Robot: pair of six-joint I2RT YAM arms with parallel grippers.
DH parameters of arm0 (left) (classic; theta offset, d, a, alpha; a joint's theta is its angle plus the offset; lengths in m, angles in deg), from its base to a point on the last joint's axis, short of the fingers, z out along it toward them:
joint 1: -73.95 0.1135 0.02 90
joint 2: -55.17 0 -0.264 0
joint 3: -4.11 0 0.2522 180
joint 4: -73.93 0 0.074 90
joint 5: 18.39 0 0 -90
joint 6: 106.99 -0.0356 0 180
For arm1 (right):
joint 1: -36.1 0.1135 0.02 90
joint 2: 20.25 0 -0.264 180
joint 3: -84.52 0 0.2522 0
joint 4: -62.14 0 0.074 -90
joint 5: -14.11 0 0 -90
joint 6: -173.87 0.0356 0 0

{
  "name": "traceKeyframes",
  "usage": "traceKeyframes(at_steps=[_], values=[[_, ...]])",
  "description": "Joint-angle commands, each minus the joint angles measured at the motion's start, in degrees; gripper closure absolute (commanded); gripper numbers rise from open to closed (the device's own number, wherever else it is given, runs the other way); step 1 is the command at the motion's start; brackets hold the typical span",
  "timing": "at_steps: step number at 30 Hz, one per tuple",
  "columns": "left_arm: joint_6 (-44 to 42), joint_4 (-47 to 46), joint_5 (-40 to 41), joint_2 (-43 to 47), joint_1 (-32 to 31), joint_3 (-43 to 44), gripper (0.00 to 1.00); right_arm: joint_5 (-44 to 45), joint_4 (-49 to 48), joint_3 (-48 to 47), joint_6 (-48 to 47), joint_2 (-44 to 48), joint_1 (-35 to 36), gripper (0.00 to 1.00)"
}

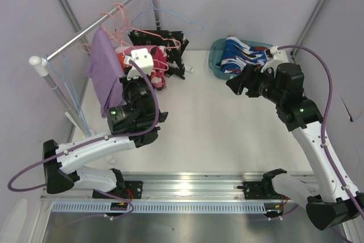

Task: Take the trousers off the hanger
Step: Grab a hanger with trousers on it with the left arm, then remove the trousers from the hanger

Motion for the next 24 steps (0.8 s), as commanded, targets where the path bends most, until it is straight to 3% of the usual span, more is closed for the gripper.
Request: traceKeyframes(at_steps=[1,9,13,24], values=[[-5.1,-24.4,5.6,0.6,-4.4,3.6,1.0,-0.6,-2.4,0.7,1.2,-0.6,0.1,0.18],[-1.0,-23.9,5.6,1.3,-13.0,4.6,1.0,-0.6,-1.9,-0.3,0.5,-3.0,0.1,0.19],[4.3,-17.5,5.6,1.1,-18.8,4.7,1.0,1.2,-1.2,-0.2,-0.1,-2.2,0.1,0.19],[1.4,-21.3,5.5,-4.0,-34.7,11.6,1.0,4.4,1.1,-1.8,-0.7,-1.1,0.0,0.18]])
